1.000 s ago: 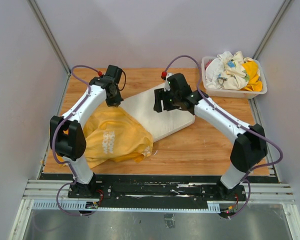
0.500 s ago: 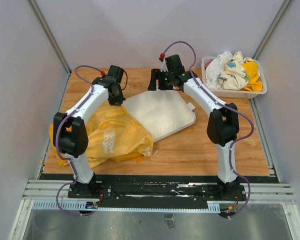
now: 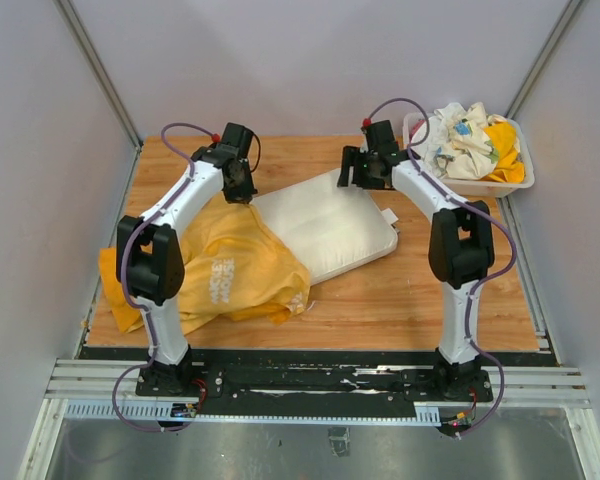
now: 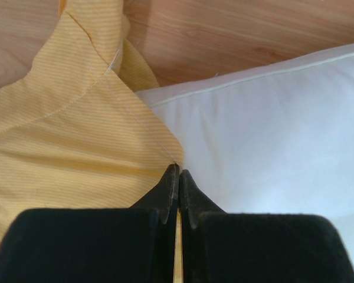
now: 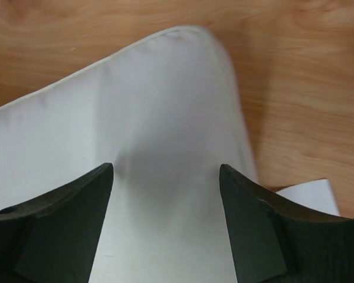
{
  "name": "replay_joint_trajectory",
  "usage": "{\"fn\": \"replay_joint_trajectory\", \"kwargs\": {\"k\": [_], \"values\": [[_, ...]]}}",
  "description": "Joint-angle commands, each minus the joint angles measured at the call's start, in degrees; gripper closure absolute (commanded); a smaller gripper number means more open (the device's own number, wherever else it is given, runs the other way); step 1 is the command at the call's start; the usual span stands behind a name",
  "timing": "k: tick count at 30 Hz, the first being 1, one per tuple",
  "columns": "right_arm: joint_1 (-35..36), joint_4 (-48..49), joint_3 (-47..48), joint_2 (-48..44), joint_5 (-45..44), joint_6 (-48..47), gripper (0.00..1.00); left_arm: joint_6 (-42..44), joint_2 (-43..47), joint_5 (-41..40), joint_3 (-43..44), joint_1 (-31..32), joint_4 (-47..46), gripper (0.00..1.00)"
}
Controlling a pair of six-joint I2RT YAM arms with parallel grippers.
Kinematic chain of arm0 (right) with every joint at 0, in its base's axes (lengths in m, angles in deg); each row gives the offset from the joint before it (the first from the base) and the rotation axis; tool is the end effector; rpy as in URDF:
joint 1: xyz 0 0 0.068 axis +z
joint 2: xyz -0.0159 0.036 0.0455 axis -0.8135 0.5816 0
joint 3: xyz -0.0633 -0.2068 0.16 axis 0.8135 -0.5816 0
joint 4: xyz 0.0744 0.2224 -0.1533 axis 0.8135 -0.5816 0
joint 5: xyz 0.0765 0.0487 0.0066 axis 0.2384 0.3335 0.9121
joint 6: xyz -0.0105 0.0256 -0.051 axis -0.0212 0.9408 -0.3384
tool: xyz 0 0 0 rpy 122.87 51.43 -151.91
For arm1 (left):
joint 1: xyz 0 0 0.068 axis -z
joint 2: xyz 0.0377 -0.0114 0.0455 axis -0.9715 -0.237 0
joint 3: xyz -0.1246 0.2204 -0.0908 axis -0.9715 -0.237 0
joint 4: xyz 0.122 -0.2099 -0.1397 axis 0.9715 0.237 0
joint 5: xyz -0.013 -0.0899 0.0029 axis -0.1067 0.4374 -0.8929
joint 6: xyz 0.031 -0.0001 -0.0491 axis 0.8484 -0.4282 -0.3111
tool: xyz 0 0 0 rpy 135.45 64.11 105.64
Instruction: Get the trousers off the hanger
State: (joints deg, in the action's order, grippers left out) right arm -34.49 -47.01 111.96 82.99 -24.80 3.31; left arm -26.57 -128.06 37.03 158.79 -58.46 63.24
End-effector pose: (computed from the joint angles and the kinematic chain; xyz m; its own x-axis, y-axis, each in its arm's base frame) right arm 0.4765 0.1802 0.2337 -0.7579 0.1330 -0.6386 -0.1706 0.9045 0.3908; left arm 0.4105 -0.1250 0.2614 -0.8283 -0.2169 -0.5165 -0.1833 0.9762 -0.1160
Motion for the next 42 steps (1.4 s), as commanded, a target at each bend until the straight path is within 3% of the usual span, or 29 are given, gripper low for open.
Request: {"fn": "replay_joint_trajectory", "kwargs": {"k": [1,7,11,15,20,28,42], "values": [[-4.4,3.2,-3.2,-4.4,-4.1,0.5,0.26,1.4,-2.5,2.3,4.5,0.9,-0.4,1.0],[-6.3,4.4,-2.4,0.3,3.7,0.8,0.25,1.6,-5.4,3.2,6.7,1.0,-0.4,1.0],[-5.9,9.3,-6.4,2.0,14.5,3.7,0.36,2.2,-8.9,3.9,9.4,0.9,0.2,1.0],[-3.9,14.8,-13.0,1.2,22.9,5.9,0.55,2.5,-13.5,5.1,13.4,1.0,1.0,1.0],[-0.4,22.5,-20.1,-1.9,31.6,9.7,0.97,1.8,-19.1,9.6,20.9,1.0,3.0,1.0],[5.1,22.9,-20.1,-9.1,35.7,9.6,0.99,0.8,-21.0,15.5,30.3,3.0,4.8,1.0],[5.5,23.9,-19.2,-8.2,35.9,11.5,0.99,-0.7,-17.4,25.8,30.8,8.4,0.7,1.0]]}}
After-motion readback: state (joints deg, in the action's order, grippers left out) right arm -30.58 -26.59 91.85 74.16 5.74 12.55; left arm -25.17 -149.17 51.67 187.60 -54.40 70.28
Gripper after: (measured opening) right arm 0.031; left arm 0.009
